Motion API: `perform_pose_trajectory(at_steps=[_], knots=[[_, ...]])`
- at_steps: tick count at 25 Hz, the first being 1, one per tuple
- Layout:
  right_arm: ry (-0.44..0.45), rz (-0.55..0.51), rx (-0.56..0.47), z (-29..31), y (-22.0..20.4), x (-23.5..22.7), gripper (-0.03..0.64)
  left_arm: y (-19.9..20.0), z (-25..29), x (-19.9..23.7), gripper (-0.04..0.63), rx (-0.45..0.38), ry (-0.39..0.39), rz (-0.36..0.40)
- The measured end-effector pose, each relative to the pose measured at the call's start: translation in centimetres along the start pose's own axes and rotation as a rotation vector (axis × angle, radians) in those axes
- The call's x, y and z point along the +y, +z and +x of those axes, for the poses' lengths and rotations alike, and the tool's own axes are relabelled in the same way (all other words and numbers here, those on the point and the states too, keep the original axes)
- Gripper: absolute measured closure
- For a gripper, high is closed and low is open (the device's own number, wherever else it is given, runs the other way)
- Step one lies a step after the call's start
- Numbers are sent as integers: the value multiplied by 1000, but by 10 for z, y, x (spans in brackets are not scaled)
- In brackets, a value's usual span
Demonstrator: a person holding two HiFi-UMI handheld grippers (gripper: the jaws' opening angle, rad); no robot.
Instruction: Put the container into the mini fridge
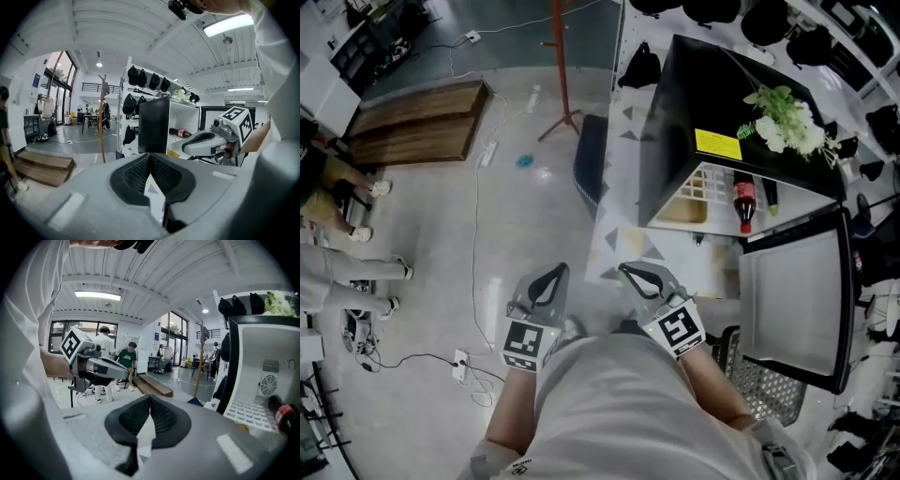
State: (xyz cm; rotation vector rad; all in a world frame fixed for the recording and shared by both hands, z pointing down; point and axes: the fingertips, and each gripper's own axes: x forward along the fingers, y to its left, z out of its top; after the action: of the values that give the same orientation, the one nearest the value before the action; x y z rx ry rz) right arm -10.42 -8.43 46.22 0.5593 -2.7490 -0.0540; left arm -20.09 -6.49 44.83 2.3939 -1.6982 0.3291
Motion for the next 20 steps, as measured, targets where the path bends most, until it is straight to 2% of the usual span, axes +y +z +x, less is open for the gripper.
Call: perform_pose_trajectory(at_steps=[4,10,20], knots=[[10,8,-10,6,5,6,614,-2,-8,8,588,-2,20,32],[24,-5,-9,10,13,13,612,-3,-17,18,588,-14,36,12],[7,-4,-27,3,18,11,614,3,-11,11,588,-29,11,26]])
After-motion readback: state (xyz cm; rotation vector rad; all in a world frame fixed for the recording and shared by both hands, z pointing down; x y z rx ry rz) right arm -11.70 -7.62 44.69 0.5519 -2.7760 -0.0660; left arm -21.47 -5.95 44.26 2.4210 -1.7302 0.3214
